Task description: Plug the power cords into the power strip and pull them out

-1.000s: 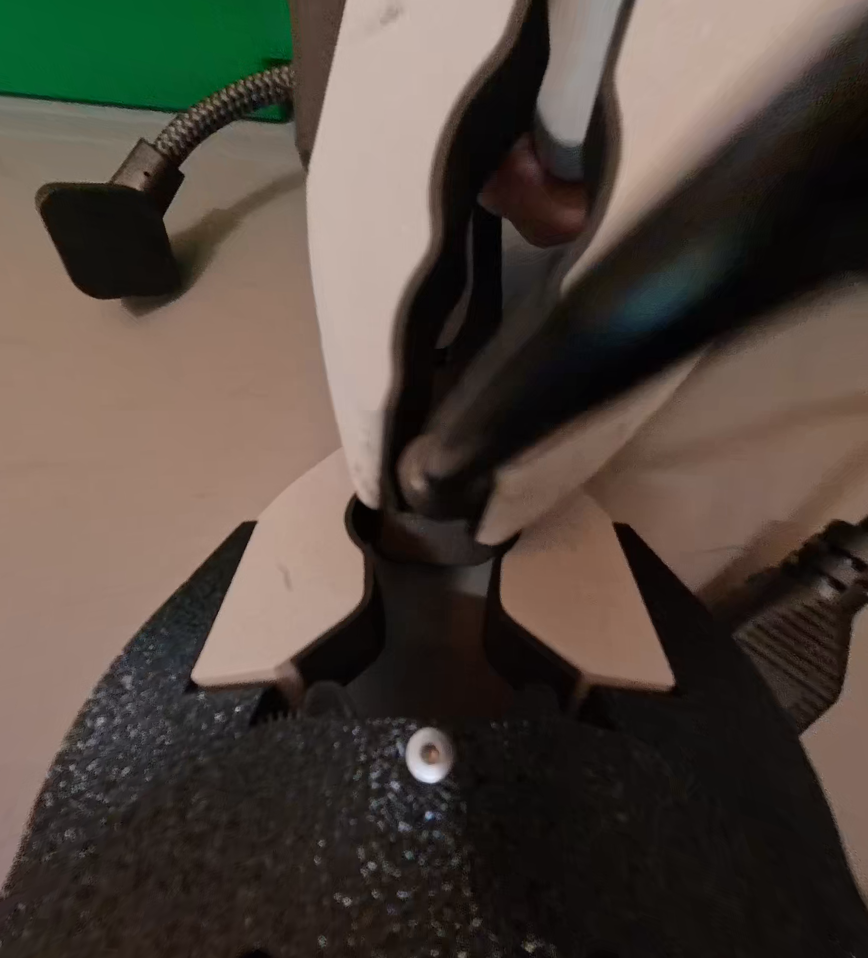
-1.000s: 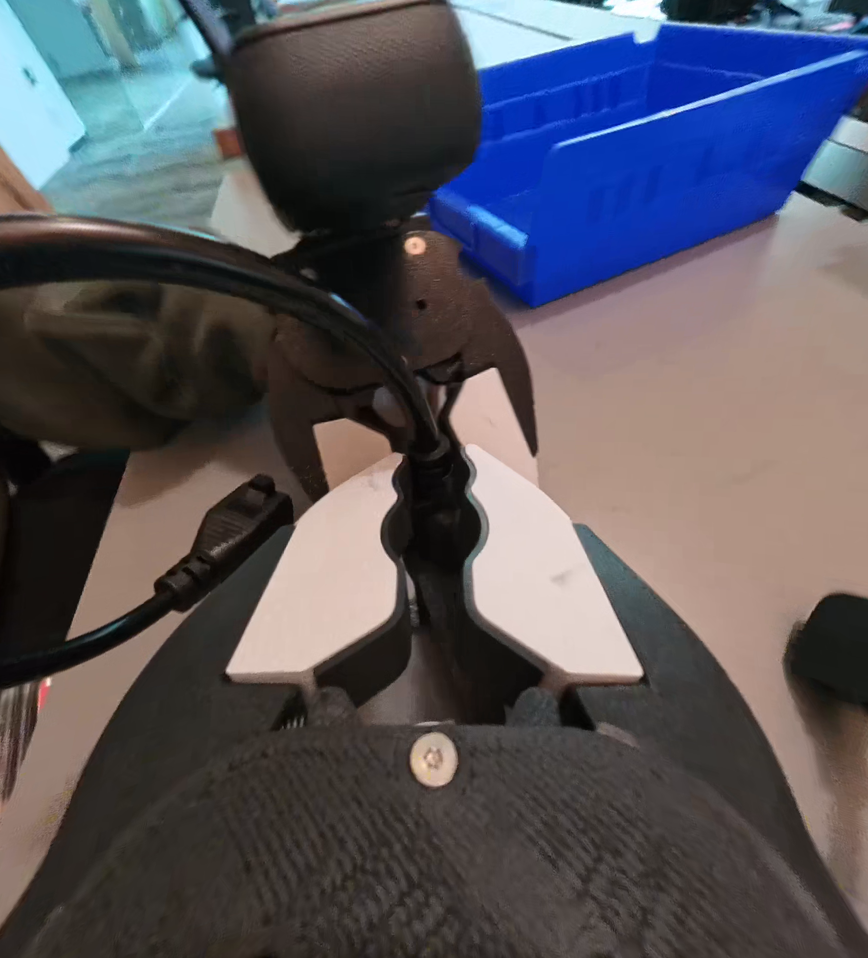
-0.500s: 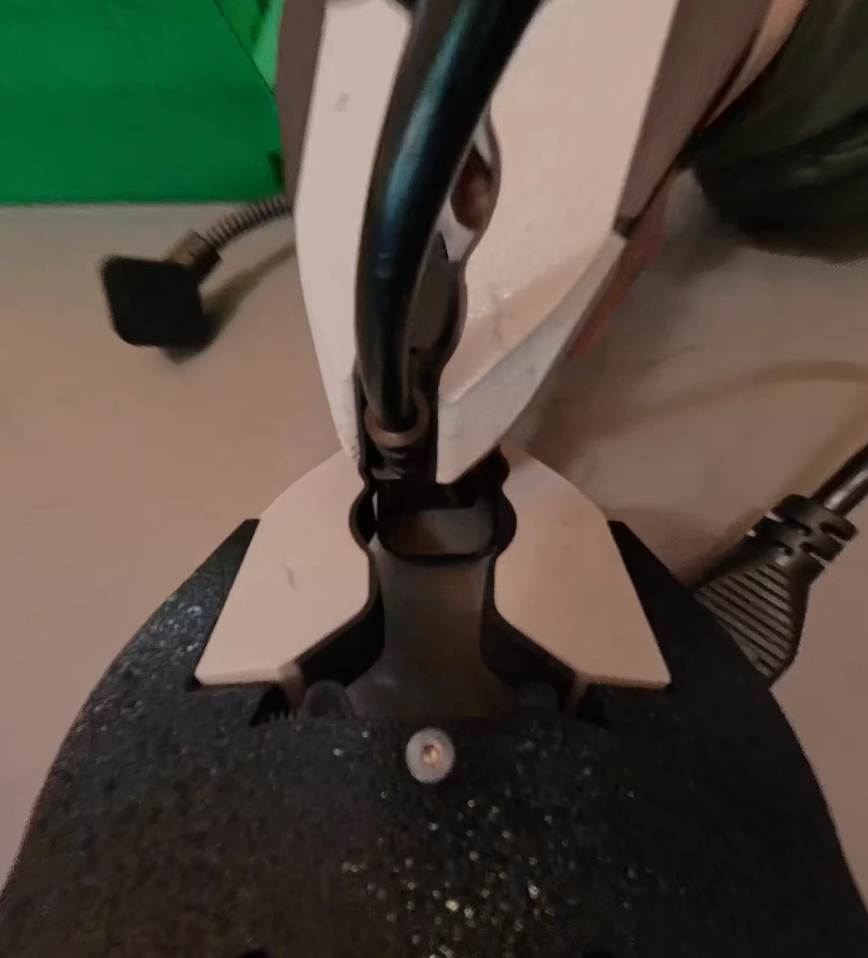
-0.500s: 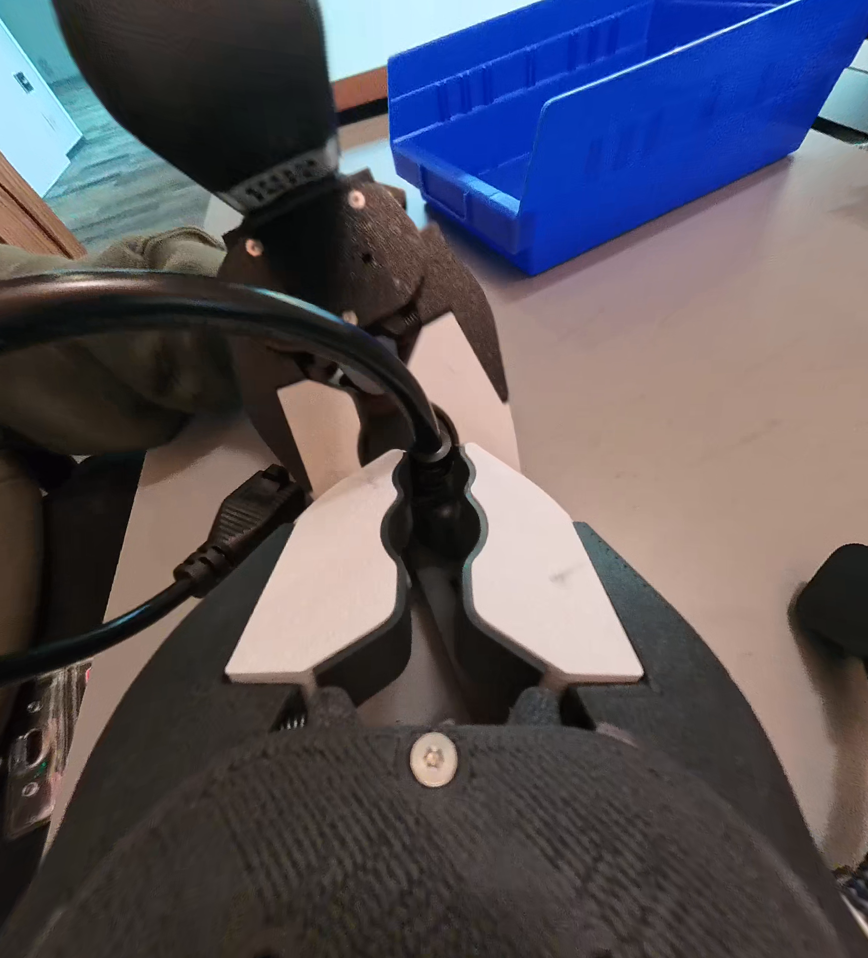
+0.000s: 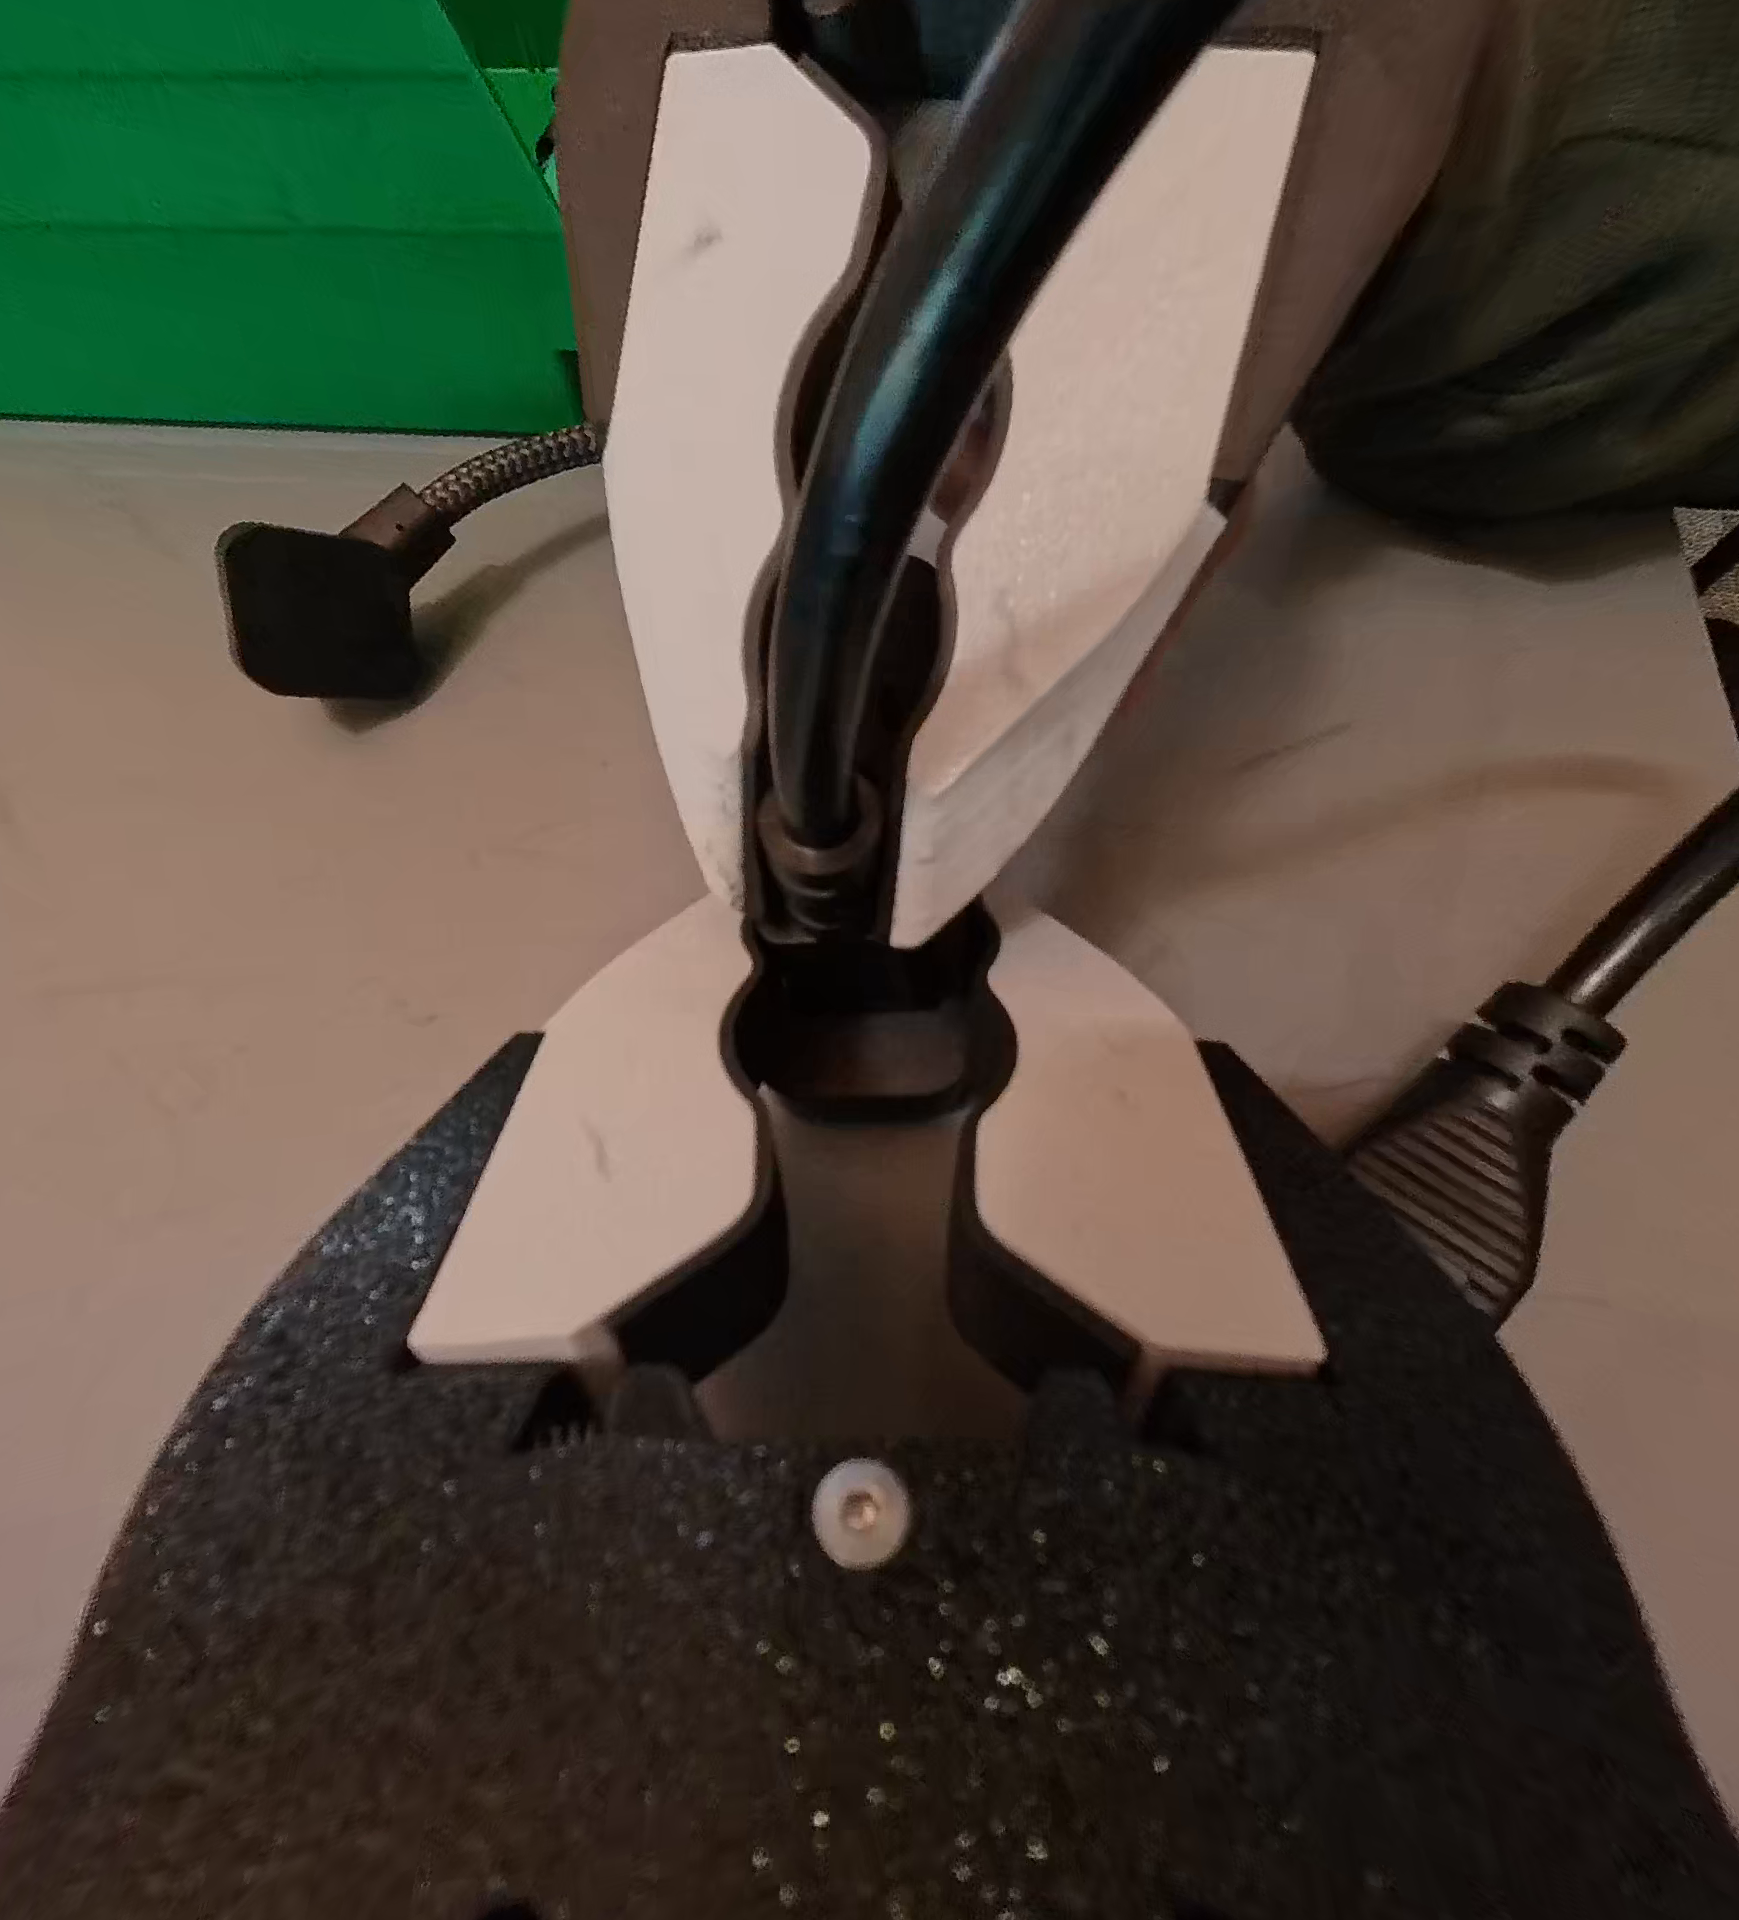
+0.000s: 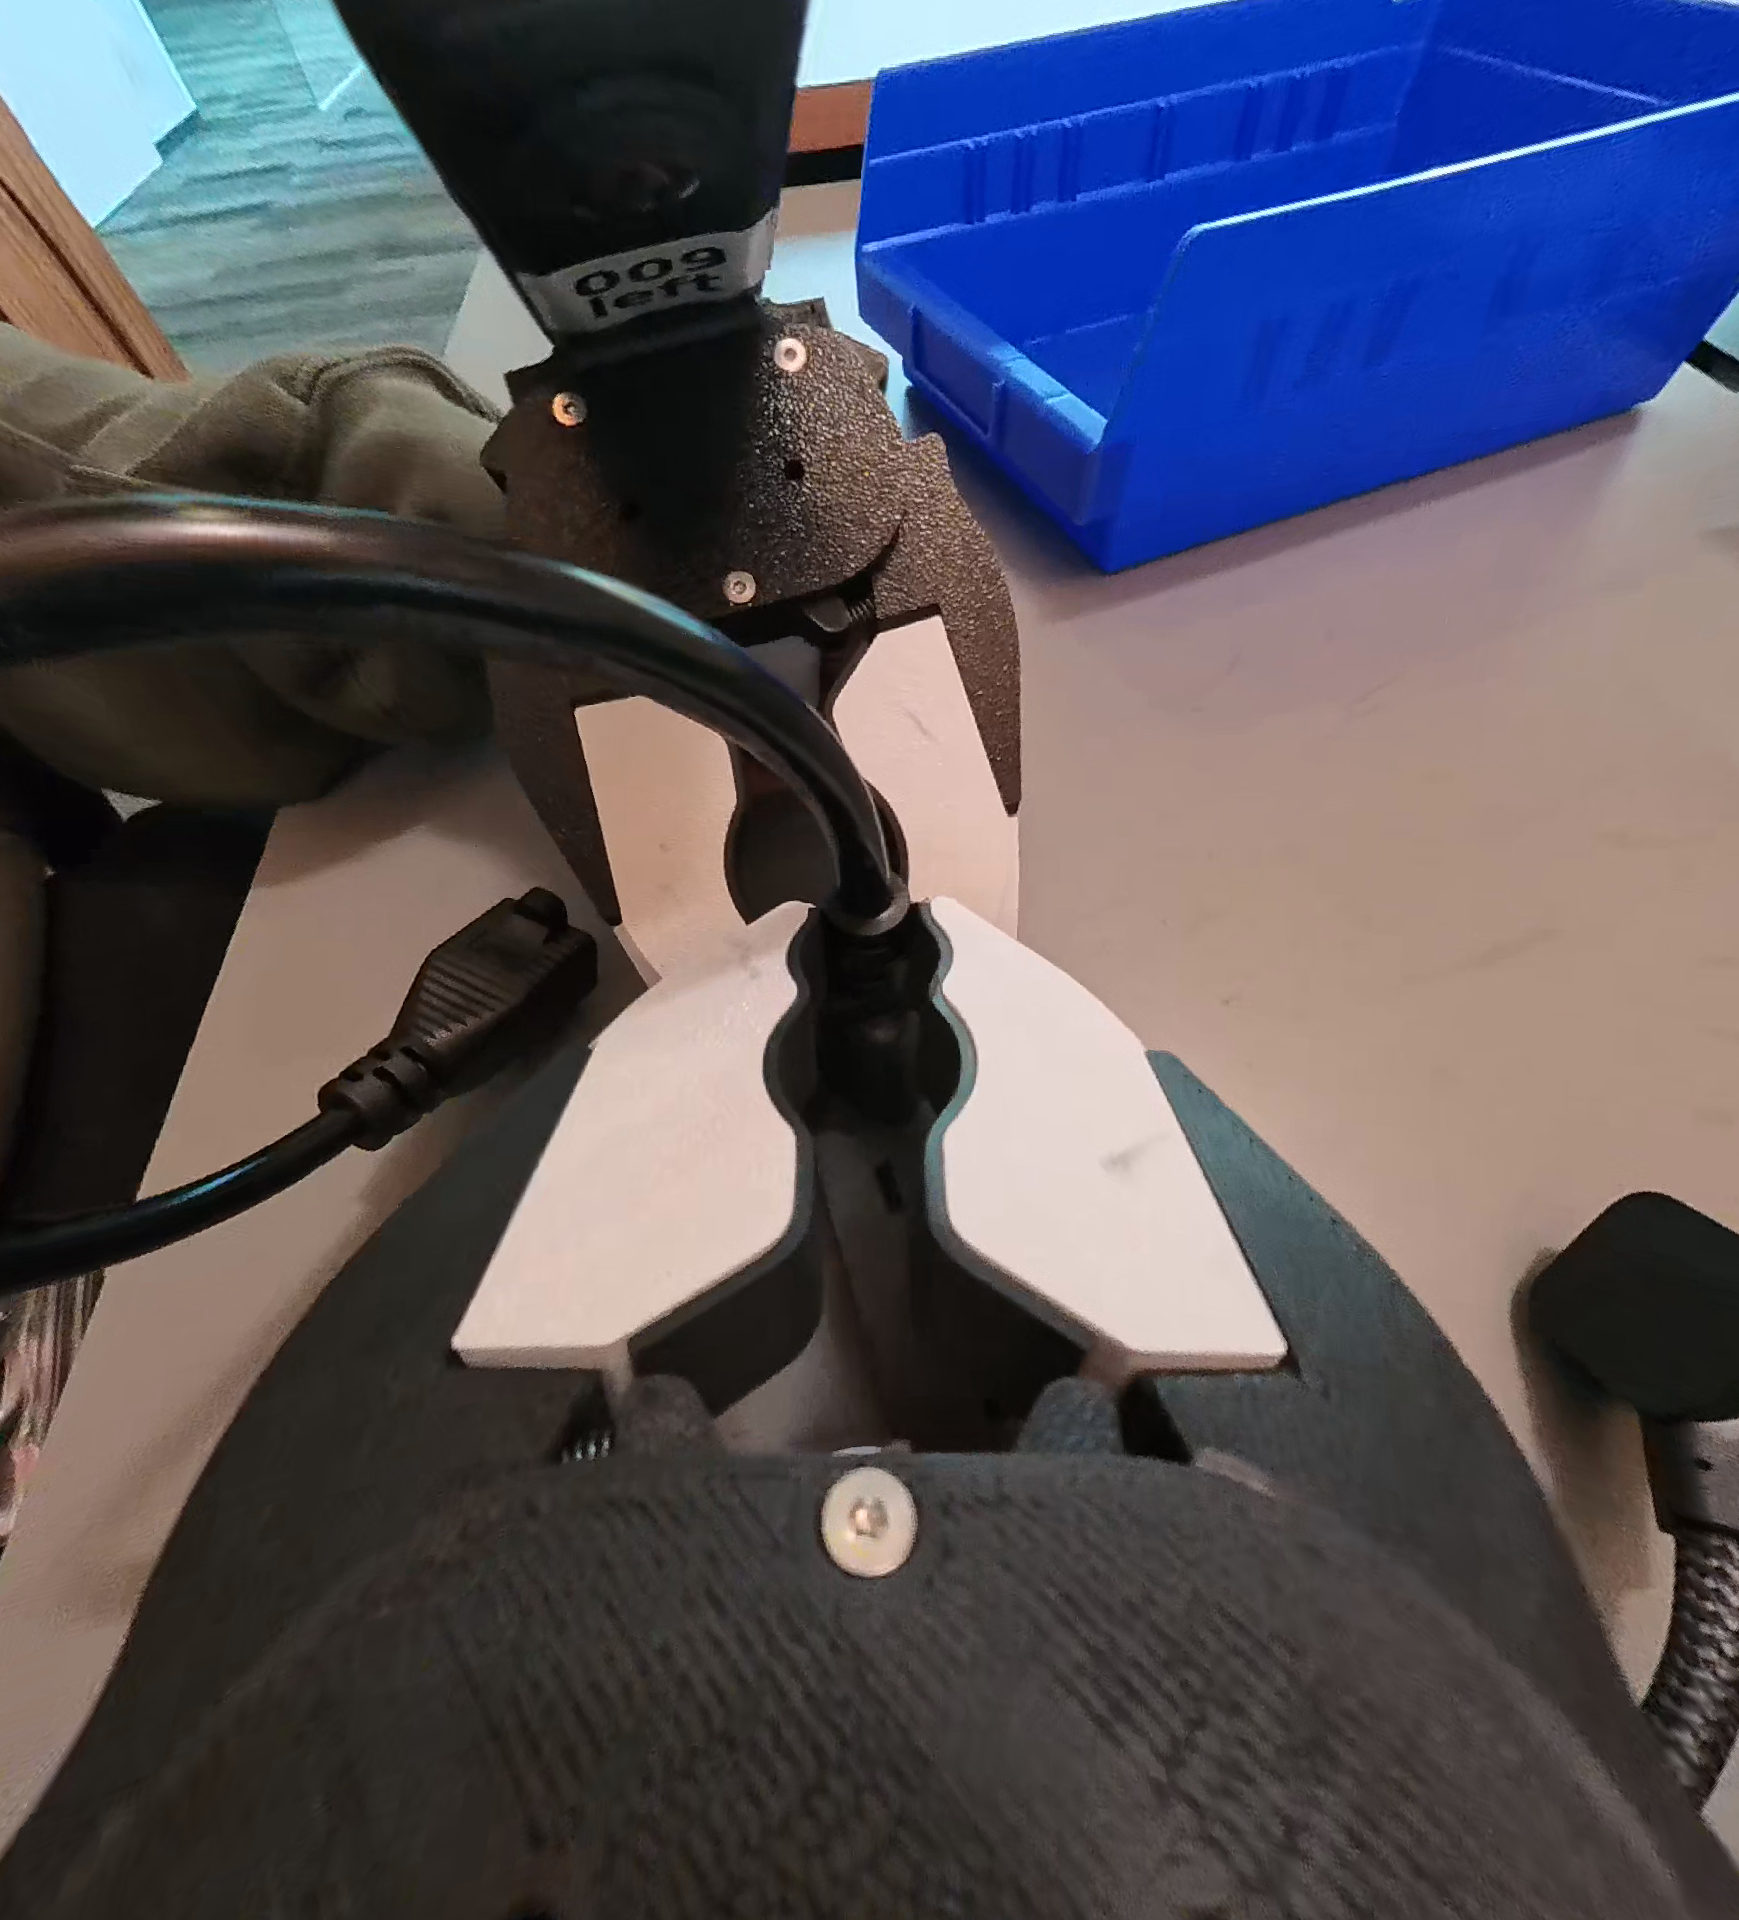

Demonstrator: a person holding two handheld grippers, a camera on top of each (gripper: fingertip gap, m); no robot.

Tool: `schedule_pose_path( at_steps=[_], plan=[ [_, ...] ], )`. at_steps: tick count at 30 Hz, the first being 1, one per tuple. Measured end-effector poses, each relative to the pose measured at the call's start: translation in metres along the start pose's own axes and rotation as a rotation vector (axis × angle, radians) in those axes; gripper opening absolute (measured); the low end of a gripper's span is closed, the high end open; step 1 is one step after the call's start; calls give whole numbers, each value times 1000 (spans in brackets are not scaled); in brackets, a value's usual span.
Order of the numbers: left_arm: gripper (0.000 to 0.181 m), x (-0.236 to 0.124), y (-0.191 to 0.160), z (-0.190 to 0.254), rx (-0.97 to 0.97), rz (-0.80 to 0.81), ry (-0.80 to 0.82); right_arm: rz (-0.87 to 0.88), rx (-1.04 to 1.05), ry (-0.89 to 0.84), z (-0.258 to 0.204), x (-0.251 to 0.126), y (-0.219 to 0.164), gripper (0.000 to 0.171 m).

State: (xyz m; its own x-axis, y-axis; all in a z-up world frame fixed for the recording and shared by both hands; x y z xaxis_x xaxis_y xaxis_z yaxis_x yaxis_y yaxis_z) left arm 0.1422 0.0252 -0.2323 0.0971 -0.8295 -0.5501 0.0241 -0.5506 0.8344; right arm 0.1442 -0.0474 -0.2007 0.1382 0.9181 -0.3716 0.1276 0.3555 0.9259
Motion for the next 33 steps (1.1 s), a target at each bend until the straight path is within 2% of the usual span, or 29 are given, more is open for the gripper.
schedule_pose_path(
  at_steps=[5, 7, 10, 16, 17, 19, 20, 21, 24, 33],
  plan=[
    [26, 0, 1, 5, 31, 11, -50, 27, -54, 75, -12, 3, 0, 15],
    [25, 0, 0, 5, 35, 6, -25, 0, -8, 91, -8, 4, 1, 16],
    [24, -1, 0, -2, -53, 7, -30, 8, 38, 31, -3, 7, 2, 16],
    [29, -4, 0, 6, -72, 17, -81, 19, 38, 37, -10, 8, 0, 16],
    [31, -5, 0, 6, -68, 19, -73, 10, 37, 40, -10, 8, 1, 16],
    [53, -4, -2, 2, -86, 0, -14, -15, 12, 54, -13, 9, 2, 16],
    [53, -3, -3, 2, -90, -14, -20, -27, 2, 53, -14, 9, 3, 16],
    [45, -2, -4, 4, -81, -22, -51, -35, -3, 55, -14, 10, 3, 16],
    [47, 5, -6, 6, -44, -87, -45, -25, 6, 67, -14, 11, 3, 16],
    [45, 7, -6, 5, -34, -96, -24, 17, 40, 42, -14, 11, 3, 15]
  ],
)
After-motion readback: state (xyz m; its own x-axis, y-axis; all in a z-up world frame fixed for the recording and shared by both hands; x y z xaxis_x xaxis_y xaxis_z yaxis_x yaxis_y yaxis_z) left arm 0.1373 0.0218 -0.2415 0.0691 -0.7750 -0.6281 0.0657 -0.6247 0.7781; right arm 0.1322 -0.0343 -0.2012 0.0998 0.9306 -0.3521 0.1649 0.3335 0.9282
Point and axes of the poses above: each gripper's, where its closed fingertips meet, x out along the fingers, y out of its top, z = x × y across the jaws, the point moved 6 cm from there along -x, back along the fingers, and after that the axes turned 2 degrees about z, right-handed, at the moved point
